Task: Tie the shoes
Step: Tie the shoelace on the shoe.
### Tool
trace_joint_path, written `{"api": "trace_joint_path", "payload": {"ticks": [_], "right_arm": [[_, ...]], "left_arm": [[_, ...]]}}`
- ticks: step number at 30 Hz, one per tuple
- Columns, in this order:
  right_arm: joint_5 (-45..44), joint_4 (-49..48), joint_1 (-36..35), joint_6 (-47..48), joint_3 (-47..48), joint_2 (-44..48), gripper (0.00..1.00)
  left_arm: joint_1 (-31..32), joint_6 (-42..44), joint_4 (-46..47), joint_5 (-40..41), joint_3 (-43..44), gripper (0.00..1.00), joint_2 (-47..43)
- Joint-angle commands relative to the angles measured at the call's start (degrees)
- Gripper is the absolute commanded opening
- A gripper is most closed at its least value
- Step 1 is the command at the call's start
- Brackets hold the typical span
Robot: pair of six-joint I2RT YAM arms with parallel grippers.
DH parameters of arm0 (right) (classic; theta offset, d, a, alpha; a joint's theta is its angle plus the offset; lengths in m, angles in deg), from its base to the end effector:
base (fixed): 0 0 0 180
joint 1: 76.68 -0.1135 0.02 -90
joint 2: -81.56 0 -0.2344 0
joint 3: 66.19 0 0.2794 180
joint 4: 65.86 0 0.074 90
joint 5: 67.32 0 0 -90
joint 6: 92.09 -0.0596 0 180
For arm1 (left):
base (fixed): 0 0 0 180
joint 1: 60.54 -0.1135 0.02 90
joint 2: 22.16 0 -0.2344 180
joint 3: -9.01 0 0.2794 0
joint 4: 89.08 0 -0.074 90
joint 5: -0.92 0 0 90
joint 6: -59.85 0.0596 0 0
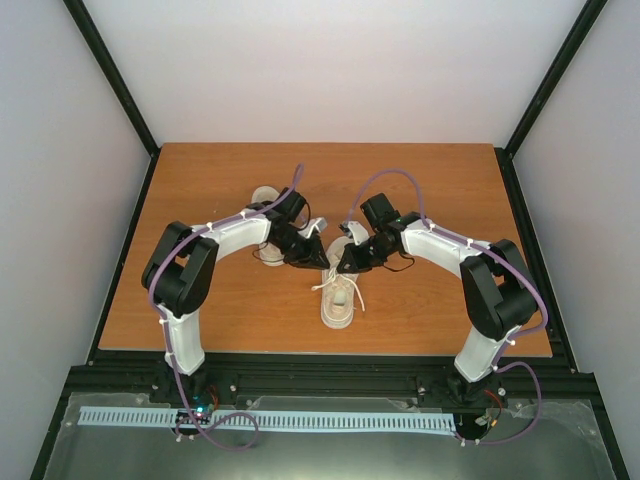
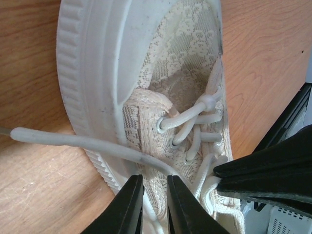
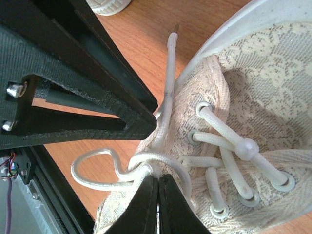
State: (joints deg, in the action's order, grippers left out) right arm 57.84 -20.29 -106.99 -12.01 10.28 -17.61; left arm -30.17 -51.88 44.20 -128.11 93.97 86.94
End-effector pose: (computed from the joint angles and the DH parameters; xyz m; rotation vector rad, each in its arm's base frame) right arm 0.2939 0.2116 0.1231 -0.6685 2.7475 1.0260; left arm 0.3185 -0.2301 0.1071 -0.3930 -2.8913 1.1431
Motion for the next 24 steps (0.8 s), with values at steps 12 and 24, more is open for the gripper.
{"api": "trace_joint_path", "payload": {"ticks": [12,24], "right_arm": [[-1.15,0.33,-0.46,-0.23,-0.29,0.03,0.03],[-2.14,1.96,-0.46,0.23,-0.21,-0.28,0.03]], "left_arm": [[2.32,3.45,-1.63,-5.95,3.50,0.18,2.36],[2.33,1.22,2.69,-7.16,0.71,0.19,0.54]]}}
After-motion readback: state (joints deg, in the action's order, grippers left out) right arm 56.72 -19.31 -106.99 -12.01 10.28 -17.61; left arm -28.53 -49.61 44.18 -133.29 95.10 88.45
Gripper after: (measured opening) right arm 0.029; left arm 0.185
